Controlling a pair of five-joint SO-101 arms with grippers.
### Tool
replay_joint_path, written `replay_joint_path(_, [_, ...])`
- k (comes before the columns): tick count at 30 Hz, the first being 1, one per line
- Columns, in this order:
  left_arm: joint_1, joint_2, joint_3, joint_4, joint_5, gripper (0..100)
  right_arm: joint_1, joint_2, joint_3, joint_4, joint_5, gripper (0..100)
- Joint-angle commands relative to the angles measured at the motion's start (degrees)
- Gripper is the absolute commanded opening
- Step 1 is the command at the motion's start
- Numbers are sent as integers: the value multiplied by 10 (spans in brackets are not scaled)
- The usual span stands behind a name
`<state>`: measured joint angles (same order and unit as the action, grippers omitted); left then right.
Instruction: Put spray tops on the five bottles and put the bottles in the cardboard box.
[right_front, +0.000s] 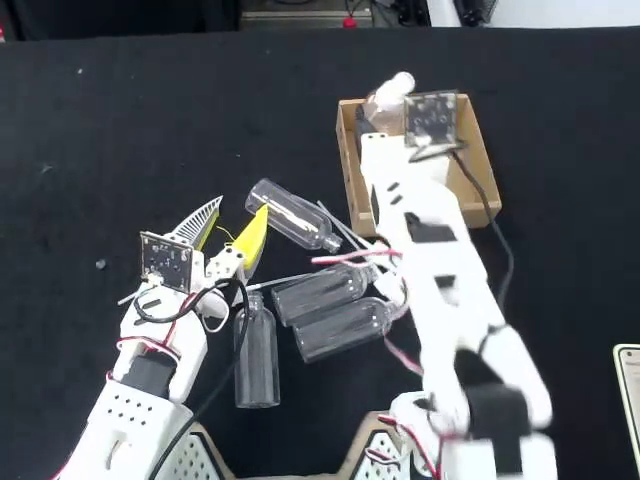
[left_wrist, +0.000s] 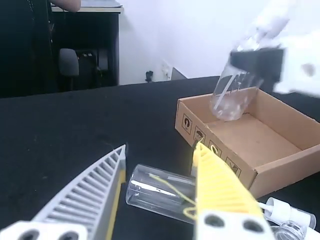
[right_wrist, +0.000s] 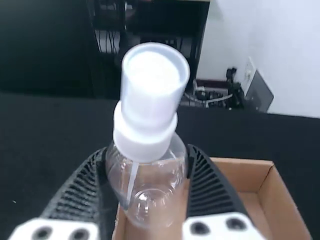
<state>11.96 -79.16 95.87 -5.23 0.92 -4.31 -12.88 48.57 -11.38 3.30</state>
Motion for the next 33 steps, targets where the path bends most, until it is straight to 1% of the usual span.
replay_joint_path(1, [-2,-2,6,-15,-6,213,8,66,-82,-18,-4,11])
replay_joint_path(7, [-2,-4,7,-16,-6,213,8,175,-152,-18,-2,11])
replay_joint_path(15, [-2,0,8,-16,-6,213,25,225,-219,-18,-5,11])
replay_joint_path(20, [-2,0,8,-16,-6,213,14,267,-232,-20,-6,11])
replay_joint_path(24, [0,0,8,-16,-6,213,10,304,-245,-54,-5,11])
replay_joint_path(28, [0,0,8,-16,-6,213,7,319,-245,-94,-6,11])
replay_joint_path(33, [1,0,8,-16,-7,213,-5,322,-245,-98,-4,11])
